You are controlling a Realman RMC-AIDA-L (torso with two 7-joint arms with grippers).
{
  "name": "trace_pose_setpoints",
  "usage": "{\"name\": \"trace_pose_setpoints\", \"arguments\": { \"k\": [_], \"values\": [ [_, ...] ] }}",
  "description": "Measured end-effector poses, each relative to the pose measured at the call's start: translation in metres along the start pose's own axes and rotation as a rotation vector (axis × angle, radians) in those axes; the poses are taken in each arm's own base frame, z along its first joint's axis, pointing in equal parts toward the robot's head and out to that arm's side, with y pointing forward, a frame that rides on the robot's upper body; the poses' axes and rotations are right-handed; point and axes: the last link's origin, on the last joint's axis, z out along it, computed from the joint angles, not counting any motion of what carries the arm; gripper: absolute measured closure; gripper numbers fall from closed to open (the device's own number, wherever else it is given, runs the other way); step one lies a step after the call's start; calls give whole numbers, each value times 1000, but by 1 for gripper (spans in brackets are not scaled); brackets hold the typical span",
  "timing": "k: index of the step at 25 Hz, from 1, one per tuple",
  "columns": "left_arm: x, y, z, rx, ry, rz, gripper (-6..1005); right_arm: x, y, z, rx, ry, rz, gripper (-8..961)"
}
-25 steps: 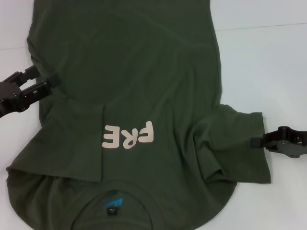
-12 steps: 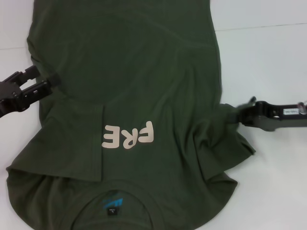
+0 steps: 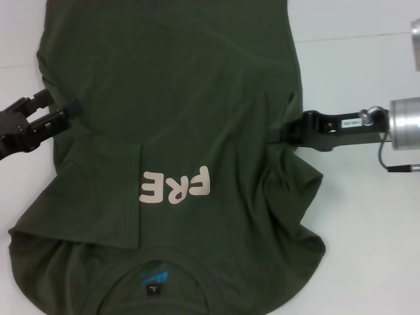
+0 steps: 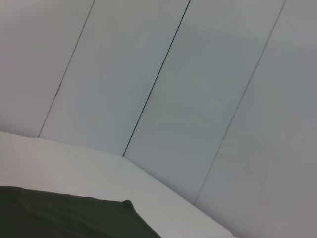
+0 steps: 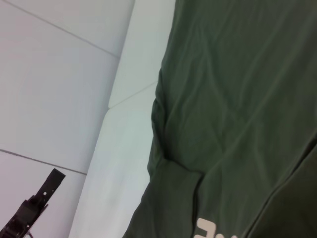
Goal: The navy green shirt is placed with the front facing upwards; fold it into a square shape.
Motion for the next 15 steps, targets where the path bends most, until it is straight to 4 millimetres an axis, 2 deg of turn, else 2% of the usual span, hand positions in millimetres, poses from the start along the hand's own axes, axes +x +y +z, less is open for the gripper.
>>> {"name": "trace_pose_setpoints", "arguments": {
  "k": [5,15],
  "values": [
    [-2,0,0,-1,0,-8,96,1,7,22,-2,27,-17,930],
    [-4,1,1,-7,-1,-10,95,3,9,44,2,-5,-20,921]
  ]
}}
